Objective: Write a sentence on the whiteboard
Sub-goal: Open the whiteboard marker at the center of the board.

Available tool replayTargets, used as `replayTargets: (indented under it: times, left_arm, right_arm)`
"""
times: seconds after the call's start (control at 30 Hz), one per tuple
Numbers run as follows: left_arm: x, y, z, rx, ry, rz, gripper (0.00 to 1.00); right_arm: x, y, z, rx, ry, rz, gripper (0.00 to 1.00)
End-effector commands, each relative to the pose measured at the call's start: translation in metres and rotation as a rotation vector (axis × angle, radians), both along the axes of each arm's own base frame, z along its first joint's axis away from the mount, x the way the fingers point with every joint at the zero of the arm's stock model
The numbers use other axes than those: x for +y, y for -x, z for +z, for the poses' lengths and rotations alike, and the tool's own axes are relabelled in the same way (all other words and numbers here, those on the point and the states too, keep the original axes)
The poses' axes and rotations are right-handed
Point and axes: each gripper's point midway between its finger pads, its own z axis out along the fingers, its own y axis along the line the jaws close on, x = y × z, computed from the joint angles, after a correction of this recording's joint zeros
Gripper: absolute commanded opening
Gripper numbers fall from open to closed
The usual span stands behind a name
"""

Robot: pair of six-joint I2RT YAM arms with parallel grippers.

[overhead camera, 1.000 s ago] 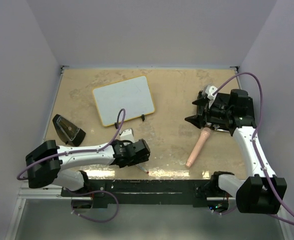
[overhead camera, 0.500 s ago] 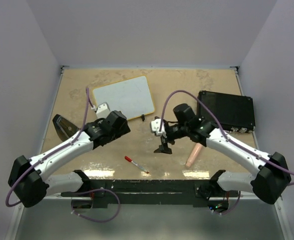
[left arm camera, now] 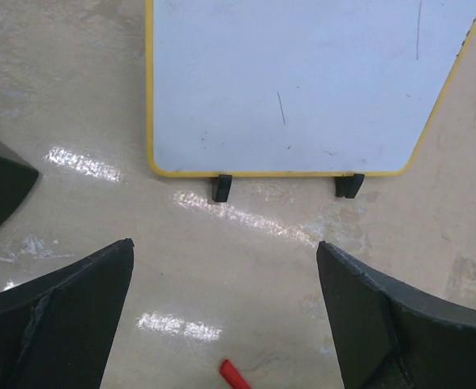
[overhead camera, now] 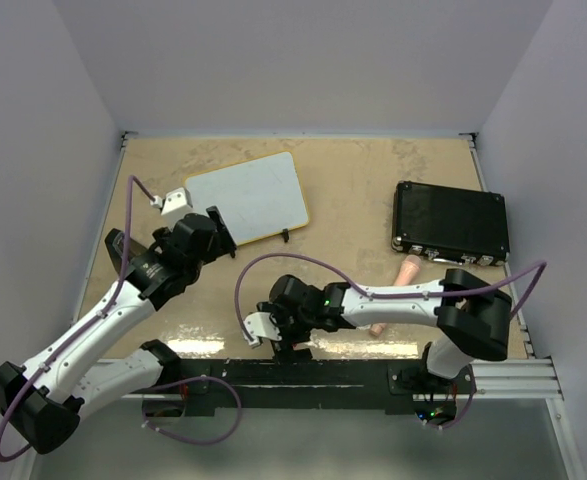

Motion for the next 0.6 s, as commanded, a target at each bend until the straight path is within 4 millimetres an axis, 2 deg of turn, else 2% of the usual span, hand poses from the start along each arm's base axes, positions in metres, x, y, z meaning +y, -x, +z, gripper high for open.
replayTargets:
  times: [0.0, 0.2, 0.33, 0.43, 0.47, 0.53, 0.57]
  left_arm:
    - [0.02, 0.004, -0.01, 0.024, -0.104, 0.039, 1.0]
    - [0.022, 0.008, -0.014, 0.02, -0.098, 0.033, 1.0]
    - [0.02, 0.01, -0.014, 0.019, -0.097, 0.007, 1.0]
    - [0.02, 0.014, -0.015, 0.016, -0.095, -0.017, 1.0]
    - [0.02, 0.014, -0.014, 0.013, -0.095, -0.022, 1.0]
    - [0.019, 0.017, -0.013, 0.006, -0.084, -0.033, 1.0]
    - [0.019, 0.017, -0.012, 0.001, -0.085, -0.041, 1.0]
  right_arm:
    - [0.017, -0.013, -0.004, -0.051, 0.008, -0.083, 0.97]
    - [0.011, -0.018, -0.021, -0.051, 0.073, -0.116, 0.9]
    - [0.009, -0.016, -0.031, -0.02, 0.114, -0.119, 0.78]
    - [0.003, -0.02, -0.04, -0.004, 0.154, -0.133, 0.62]
    - [0.002, -0.02, -0.04, 0.009, 0.161, -0.131, 0.54]
    - [-0.003, -0.028, -0.041, 0.023, 0.168, -0.154, 0.45]
    - [-0.005, -0.03, -0.041, 0.032, 0.172, -0.158, 0.35]
